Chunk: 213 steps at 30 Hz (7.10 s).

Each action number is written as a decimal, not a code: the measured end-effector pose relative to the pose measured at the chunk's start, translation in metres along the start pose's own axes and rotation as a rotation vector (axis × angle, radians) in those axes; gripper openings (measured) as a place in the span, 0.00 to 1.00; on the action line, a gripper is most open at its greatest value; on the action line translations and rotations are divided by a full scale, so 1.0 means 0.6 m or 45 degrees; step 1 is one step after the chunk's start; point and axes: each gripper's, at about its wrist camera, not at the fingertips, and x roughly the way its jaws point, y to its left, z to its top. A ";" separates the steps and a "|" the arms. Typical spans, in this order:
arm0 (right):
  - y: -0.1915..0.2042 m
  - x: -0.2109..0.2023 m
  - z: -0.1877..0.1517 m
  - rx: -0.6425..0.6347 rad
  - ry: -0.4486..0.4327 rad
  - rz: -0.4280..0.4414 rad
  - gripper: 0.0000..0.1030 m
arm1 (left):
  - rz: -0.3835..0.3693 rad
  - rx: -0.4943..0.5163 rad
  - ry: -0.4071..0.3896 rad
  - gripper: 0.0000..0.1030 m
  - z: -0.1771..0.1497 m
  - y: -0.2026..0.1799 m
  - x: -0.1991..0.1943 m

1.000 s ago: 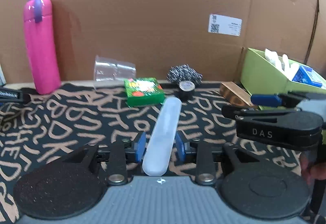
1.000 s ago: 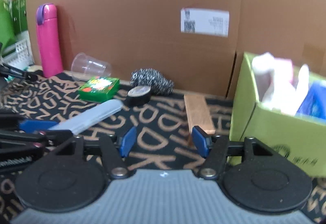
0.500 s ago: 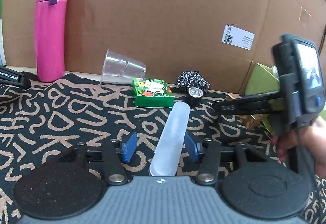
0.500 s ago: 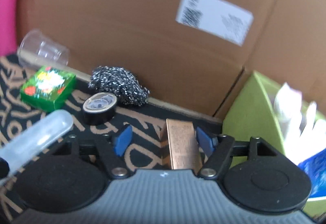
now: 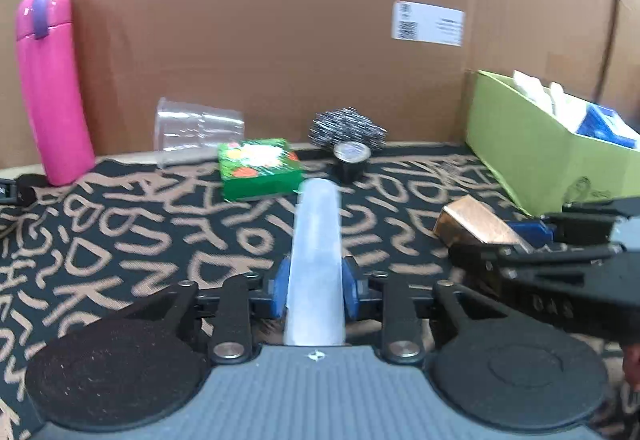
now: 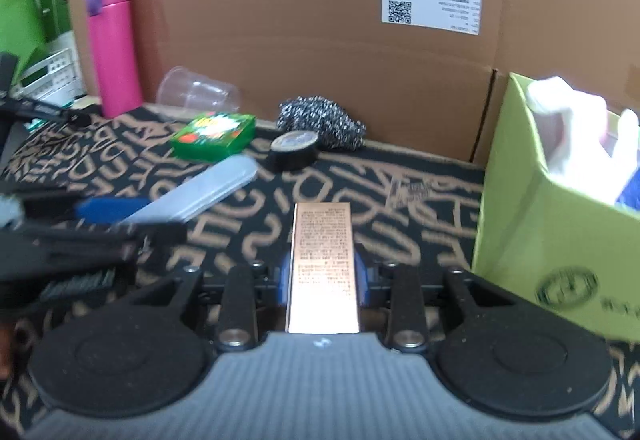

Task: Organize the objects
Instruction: 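Carry the toothbrush case and copper block into the shoebox and open both tools, then move both tools back toward the remaining items, then grasp the green plant box with the left tool while the right tool grasps the black tape roll, then carry the plant box and tape roll into the shoebox and open both tools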

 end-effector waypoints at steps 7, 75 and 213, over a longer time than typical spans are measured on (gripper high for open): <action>-0.017 -0.103 -0.074 -0.010 0.005 0.040 0.29 | -0.152 0.130 0.060 0.28 -0.047 -0.068 -0.079; -0.384 -0.185 -0.033 0.247 -0.396 -0.475 0.97 | -0.366 0.104 -0.191 0.86 0.196 -0.316 0.057; -0.188 -0.307 -0.094 0.134 -0.336 -0.127 0.30 | -0.265 0.210 -0.196 0.62 0.122 -0.252 -0.095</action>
